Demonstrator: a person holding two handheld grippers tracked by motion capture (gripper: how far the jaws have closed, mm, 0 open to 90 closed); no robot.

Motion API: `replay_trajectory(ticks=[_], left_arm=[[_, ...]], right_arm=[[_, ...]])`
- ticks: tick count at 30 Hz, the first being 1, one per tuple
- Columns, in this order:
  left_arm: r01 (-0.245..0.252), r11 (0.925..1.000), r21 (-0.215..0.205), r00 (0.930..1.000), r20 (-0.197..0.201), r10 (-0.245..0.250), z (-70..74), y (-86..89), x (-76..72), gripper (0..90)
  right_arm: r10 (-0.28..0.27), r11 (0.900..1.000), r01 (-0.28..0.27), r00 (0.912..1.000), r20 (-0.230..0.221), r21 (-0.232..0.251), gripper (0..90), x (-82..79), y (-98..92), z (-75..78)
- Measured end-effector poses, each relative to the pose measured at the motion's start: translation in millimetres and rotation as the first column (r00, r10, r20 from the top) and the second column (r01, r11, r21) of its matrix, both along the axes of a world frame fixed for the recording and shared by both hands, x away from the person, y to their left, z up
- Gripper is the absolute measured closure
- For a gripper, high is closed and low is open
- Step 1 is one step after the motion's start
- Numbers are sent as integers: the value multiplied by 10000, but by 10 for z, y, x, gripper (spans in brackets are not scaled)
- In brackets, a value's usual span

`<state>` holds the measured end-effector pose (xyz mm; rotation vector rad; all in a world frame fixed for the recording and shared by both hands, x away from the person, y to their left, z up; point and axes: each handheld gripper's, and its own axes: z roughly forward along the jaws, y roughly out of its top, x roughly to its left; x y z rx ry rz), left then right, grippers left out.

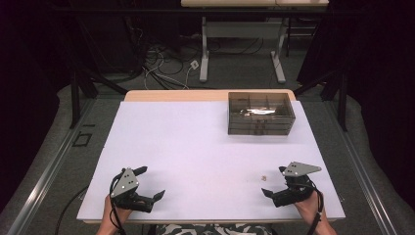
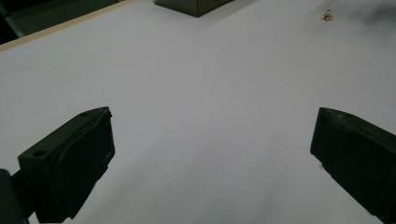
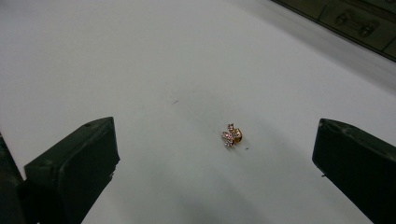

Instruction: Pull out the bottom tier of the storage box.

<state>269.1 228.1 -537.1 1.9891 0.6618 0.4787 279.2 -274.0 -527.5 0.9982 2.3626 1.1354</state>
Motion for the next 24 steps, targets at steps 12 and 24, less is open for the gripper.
replay_trajectory(ticks=[12,24], left_arm=[[-86,10000,-35,10000,18,87,-2,5,0,0],[-105,9999,64,9999,-23,105,-3,4,17,0]], right_arm=[[-631,9979,617,9948,-803,-202,0,303,-26,-31],[-971,9952,955,9899,-1033,-199,0,532,25,16]])
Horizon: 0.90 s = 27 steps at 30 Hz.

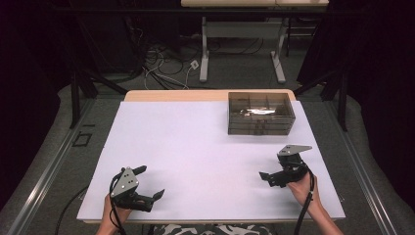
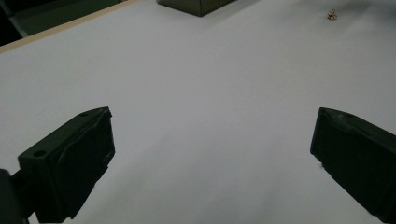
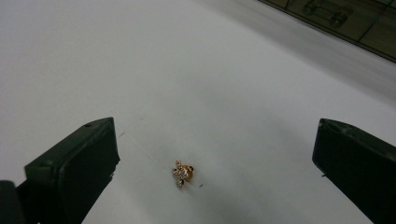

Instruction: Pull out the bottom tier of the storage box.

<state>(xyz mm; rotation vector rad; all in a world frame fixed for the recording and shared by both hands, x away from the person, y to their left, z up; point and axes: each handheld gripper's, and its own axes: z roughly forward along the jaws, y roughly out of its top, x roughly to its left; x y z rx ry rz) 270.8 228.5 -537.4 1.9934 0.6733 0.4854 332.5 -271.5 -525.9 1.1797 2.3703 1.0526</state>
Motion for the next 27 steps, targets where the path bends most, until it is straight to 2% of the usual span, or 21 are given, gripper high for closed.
replay_trajectory(ticks=[4,5,11,12,14,18,21,22,24,27], left_arm=[[44,10000,-22,10000,24,-44,-2,-14,11,0],[58,10000,-19,10000,31,-58,-2,-15,11,0],[32,10000,-61,10000,-6,-32,-7,-9,14,0],[46,10000,-1,10000,8,-46,0,-2,11,0],[26,10000,0,10000,12,-26,2,0,12,0],[28,10000,-1,10000,-12,-28,-3,-11,25,0],[11,10000,-22,10000,-89,-11,-12,-20,32,0],[14,10000,6,10000,-59,-14,-12,-21,37,0],[24,10000,-16,10000,-67,-24,-13,-27,41,0],[29,10000,-44,10000,-79,-30,-10,-35,39,0]], right_arm=[[-10,10000,10,9999,-147,53,0,64,20,-9],[3,9999,-6,9998,-195,-122,0,80,23,-7],[-128,9995,117,9991,-404,-280,0,174,60,-2],[-177,9998,172,9989,-423,-110,0,191,66,-4],[-400,9990,385,9971,-651,-239,0,249,69,16],[-425,9991,421,9956,-835,-75,0,310,62,13],[-562,9984,551,9933,-1010,-128,0,375,75,4],[-621,9980,604,9909,-1197,-177,0,420,86,1],[-608,9981,592,9909,-1201,-166,0,447,86,-3],[-683,9977,669,9873,-1435,-148,0,511,108,-4]])
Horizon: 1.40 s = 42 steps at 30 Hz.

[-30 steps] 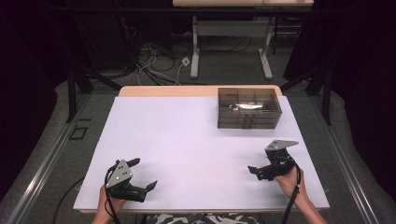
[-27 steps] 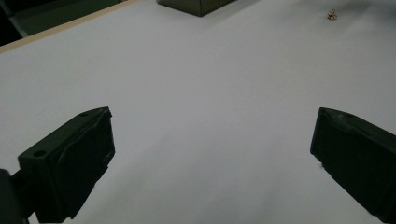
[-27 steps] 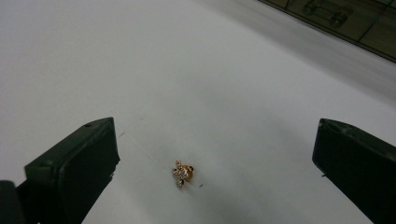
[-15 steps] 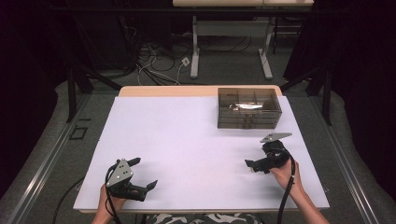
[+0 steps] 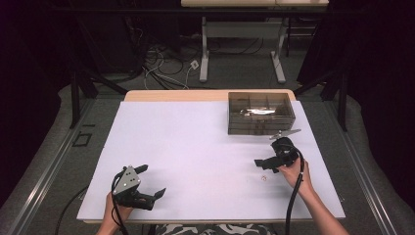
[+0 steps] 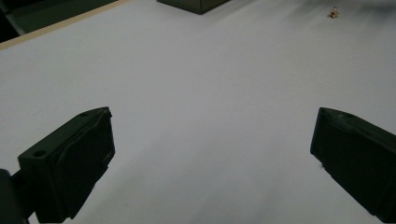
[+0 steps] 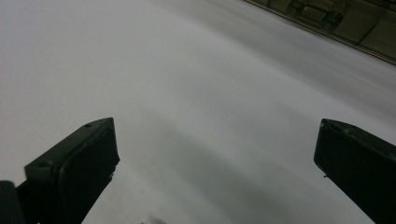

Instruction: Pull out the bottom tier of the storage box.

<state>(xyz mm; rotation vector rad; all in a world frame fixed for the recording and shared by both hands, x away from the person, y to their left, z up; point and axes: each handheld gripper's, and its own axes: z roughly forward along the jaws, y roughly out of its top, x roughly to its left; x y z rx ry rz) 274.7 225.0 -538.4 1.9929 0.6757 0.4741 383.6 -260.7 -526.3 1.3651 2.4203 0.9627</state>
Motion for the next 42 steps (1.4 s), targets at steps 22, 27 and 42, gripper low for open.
replay_trajectory(ticks=[22,27,42], left_arm=[[73,9998,158,9999,146,-76,9,3,0,0],[44,9999,167,9999,151,-46,10,1,2,0],[48,9998,182,9999,162,-51,10,1,-1,0]], right_arm=[[-995,9948,1011,9918,-806,156,0,356,102,-39],[-1128,9933,1146,9880,-1053,112,0,414,93,-40],[-2095,9774,2113,9704,-1197,27,139,607,127,21]])
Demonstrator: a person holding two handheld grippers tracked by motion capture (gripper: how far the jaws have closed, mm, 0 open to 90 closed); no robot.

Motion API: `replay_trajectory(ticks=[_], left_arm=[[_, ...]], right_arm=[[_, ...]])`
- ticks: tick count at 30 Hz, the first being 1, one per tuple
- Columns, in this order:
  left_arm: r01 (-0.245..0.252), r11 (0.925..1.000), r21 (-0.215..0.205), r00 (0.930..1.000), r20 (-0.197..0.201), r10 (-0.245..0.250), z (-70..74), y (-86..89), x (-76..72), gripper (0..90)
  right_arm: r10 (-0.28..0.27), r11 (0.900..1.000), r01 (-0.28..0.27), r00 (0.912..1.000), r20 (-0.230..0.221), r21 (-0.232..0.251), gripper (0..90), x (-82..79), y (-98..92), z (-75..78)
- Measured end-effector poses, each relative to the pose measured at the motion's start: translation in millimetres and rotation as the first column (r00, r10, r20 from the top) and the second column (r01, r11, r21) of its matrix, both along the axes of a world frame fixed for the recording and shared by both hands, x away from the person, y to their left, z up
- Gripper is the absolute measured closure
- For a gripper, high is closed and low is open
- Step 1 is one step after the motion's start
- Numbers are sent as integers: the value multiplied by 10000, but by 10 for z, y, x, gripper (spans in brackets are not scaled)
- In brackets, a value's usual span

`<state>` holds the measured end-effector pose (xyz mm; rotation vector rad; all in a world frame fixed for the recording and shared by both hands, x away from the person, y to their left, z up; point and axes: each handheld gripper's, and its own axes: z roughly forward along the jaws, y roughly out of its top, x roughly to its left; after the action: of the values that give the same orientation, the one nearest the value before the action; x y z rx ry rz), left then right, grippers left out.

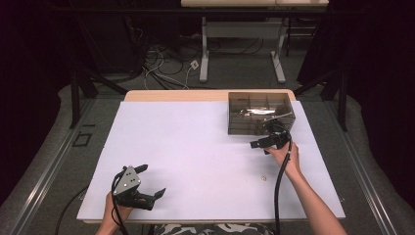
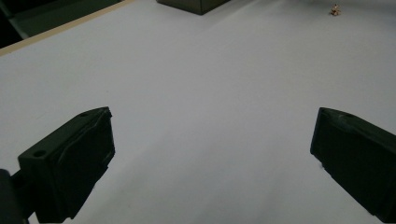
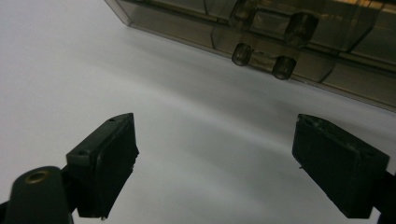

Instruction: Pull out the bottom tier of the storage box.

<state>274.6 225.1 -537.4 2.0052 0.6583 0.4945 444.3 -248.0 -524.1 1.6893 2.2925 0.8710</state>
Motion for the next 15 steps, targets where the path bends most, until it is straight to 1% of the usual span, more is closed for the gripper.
replay_trajectory(ticks=[2,3,4,5,6,11,12,14,15], left_arm=[[12,10000,35,10000,43,-12,3,2,0,0],[5,10000,2,10000,15,-5,1,2,0,0],[-3,10000,-8,10000,15,3,0,4,1,0],[-9,10000,-4,10000,3,9,-1,3,1,0],[-1,10000,0,10000,-4,1,-1,4,1,0],[2,10000,-1,10000,5,-2,-1,3,0,0],[1,10000,-3,10000,0,-1,-1,3,1,0],[0,10000,0,10000,-3,0,-1,3,1,0],[0,10000,-6,10000,-8,0,-2,3,1,0]], right_arm=[[-166,9998,167,9998,74,-100,148,23,13,-1],[-230,9997,231,9997,27,-34,154,29,22,0],[-392,9991,393,9992,53,-140,174,42,27,-6],[-379,9992,379,9993,18,-133,181,52,22,-10],[-606,9981,606,9981,64,-125,192,63,28,-18],[-1112,9938,1112,9938,66,-76,252,115,30,-44],[-1158,9933,1158,9932,143,39,266,130,32,-57],[-1288,9917,1288,9916,105,27,296,149,43,-65],[-1300,9915,1298,9913,189,109,313,158,46,-75]])
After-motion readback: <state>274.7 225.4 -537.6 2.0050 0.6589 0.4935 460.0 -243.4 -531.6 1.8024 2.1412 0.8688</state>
